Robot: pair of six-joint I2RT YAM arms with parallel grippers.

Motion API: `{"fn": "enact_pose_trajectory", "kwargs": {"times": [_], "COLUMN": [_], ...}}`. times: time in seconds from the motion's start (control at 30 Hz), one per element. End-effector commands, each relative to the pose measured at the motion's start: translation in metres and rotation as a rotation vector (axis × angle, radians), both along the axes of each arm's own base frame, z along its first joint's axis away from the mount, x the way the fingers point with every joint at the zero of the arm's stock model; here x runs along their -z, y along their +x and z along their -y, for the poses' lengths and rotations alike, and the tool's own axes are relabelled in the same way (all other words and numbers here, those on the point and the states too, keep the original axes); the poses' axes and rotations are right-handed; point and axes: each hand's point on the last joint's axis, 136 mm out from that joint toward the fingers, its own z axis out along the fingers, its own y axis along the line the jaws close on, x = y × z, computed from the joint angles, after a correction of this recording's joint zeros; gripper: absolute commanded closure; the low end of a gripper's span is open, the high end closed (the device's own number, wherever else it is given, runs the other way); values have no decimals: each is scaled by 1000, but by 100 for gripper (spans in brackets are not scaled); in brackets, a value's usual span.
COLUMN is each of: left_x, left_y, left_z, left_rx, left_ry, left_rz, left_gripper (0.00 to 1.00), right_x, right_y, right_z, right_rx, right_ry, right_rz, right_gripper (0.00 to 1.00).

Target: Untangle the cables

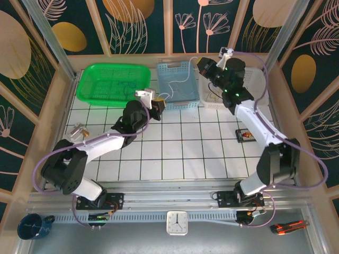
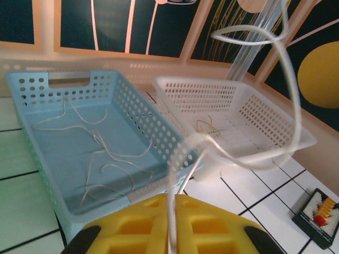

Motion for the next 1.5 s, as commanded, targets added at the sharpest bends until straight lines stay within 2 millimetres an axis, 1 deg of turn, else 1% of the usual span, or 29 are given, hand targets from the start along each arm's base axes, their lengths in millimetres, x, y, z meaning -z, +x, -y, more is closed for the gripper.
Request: {"fn": "enact_pose_trajectory", "kwargs": {"times": [0.0,0.07,0.1,0.13,0.17,0.27,0.37,0.47,0.5,0.6,0.7,0.73,0.8,0.83,0.87,0.93,0.97,1.1,1.13,1.23,1.27,1.37,1.4,1.47], "left_x": [2,1,1,0,0,0,2,0,-2,-9,-14,-16,-21,-24,-28,-37,-41,-54,-55,-55,-54,-50,-49,-48], "left_y": [11,17,21,24,27,28,25,19,17,9,0,-3,-9,-13,-15,-22,-25,-32,-33,-34,-34,-33,-34,-35], "left_z": [3,4,4,5,5,4,-1,-9,-11,-20,-30,-33,-41,-44,-48,-55,-57,-68,-71,-85,-92,-123,-136,-163], "left_rx": [6,8,8,10,14,16,13,-4,-7,-26,-53,-59,-79,-89,-98,-114,-117,-143,-154,-219,-254,-382,-433,-512], "left_ry": [26,28,27,24,22,23,33,34,31,15,-2,-5,-11,-10,-12,-24,-29,-40,-37,-18,-9,29,36,21], "left_rz": [-8,-9,-12,-15,-15,-20,-30,-34,-34,-39,-52,-56,-60,-60,-56,-44,-39,-23,-23,-23,-23,-5,15,39], "left_gripper": [85,80,75,68,59,37,21,5,1,1,1,1,1,1,1,1,1,1,1,1,1,1,1,1], "right_x": [-45,-38,-34,-30,-27,-13,6,33,41,76,120,133,149,151,150,141,135,101,94,79,75,71,69,73], "right_y": [11,28,35,42,49,70,87,99,101,103,100,99,99,99,98,97,95,78,72,49,41,12,1,-18], "right_z": [-18,-27,-30,-33,-35,-42,-51,-60,-63,-69,-78,-80,-79,-78,-77,-74,-73,-68,-65,-58,-55,-43,-37,-20], "right_rx": [-75,-96,-101,-101,-102,-105,-119,-126,-127,-129,-142,-142,-125,-117,-115,-108,-107,-99,-94,-77,-69,-28,-9,48], "right_ry": [28,28,27,27,29,36,37,10,-1,-36,-83,-112,-182,-205,-218,-248,-258,-277,-279,-279,-283,-317,-329,-360], "right_rz": [170,175,179,181,188,183,155,113,100,47,-21,-44,-66,-66,-65,-57,-48,1,10,32,39,55,61,58], "right_gripper": [100,100,100,100,100,100,100,100,100,100,100,89,76,62,52,28,20,14,14,6,1,1,1,1]}}
